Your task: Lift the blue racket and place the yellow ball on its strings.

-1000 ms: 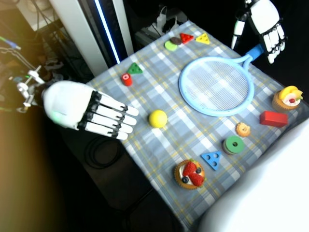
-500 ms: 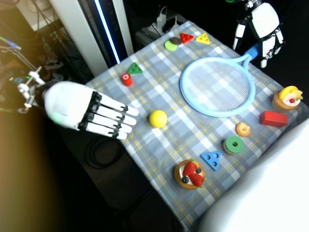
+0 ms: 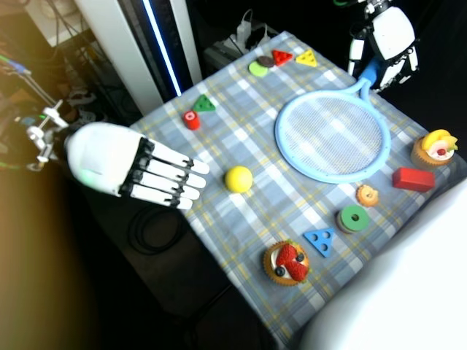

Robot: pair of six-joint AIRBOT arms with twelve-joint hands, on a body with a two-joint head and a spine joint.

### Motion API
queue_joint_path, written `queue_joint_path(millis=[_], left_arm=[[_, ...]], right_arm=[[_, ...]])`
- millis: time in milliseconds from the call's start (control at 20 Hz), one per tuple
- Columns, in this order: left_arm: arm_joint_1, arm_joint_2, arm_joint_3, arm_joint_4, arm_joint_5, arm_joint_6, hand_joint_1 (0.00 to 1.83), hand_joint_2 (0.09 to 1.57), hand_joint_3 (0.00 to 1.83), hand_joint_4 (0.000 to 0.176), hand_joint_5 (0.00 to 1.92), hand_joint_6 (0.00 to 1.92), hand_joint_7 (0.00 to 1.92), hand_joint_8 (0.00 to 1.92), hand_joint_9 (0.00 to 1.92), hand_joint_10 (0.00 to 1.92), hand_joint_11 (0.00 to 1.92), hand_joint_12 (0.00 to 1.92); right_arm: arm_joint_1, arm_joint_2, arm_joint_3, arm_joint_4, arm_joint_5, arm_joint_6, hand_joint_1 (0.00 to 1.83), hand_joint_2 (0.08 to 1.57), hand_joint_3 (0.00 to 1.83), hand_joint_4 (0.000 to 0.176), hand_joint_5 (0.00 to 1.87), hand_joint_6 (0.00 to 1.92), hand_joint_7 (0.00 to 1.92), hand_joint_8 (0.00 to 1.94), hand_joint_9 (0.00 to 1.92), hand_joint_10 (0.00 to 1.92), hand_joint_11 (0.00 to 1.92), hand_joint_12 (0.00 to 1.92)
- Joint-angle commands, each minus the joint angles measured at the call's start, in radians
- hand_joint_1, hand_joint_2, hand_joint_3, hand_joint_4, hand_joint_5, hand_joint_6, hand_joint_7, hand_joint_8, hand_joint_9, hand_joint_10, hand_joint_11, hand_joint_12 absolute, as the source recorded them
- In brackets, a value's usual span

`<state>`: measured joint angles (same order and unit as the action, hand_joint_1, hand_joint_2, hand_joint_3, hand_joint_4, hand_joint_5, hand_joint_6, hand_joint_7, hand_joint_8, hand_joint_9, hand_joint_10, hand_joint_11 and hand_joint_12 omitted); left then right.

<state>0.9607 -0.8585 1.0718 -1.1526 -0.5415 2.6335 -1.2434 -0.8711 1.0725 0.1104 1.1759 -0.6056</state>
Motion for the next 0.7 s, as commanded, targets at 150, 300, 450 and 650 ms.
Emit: queue_joint_path(millis=[150,300,450,650], left_arm=[[-0.007,0.036,-0.033,0.072,-0.105,-0.038,1.75,1.16,0.0,0.176,1.02,1.92,1.25,1.92,1.44,1.92,1.43,1.92],[0.011,0.087,-0.081,0.156,-0.139,-0.17,1.75,1.17,0.0,0.176,0.98,1.92,1.25,1.92,1.51,1.92,1.66,1.92],[0.058,0.161,-0.17,0.281,-0.253,-0.361,1.74,1.19,0.0,0.176,0.9,1.92,1.25,1.92,1.55,1.92,1.62,1.92],[0.099,0.233,-0.279,0.417,-0.393,-0.5,1.77,1.15,0.0,0.176,0.88,1.92,1.18,1.92,1.45,1.92,1.52,1.92]], right_arm=[[0.002,-0.001,0.002,0.017,0.118,0.011,0.99,1.33,0.0,0.0,0.64,0.0,0.68,0.0,0.68,0.0,0.39,0.7],[0.002,-0.001,0.002,0.019,0.118,0.012,0.99,1.33,0.0,0.0,0.64,0.0,0.68,0.0,0.68,0.0,0.38,0.71],[0.004,-0.001,0.003,0.018,0.118,0.012,1.02,1.32,0.0,0.0,0.64,0.0,0.69,0.0,0.72,0.0,0.39,0.81],[0.03,-0.005,0.013,0.004,0.118,0.012,0.98,1.31,0.0,0.0,0.63,0.0,0.71,0.0,0.81,0.01,0.42,1.0]])
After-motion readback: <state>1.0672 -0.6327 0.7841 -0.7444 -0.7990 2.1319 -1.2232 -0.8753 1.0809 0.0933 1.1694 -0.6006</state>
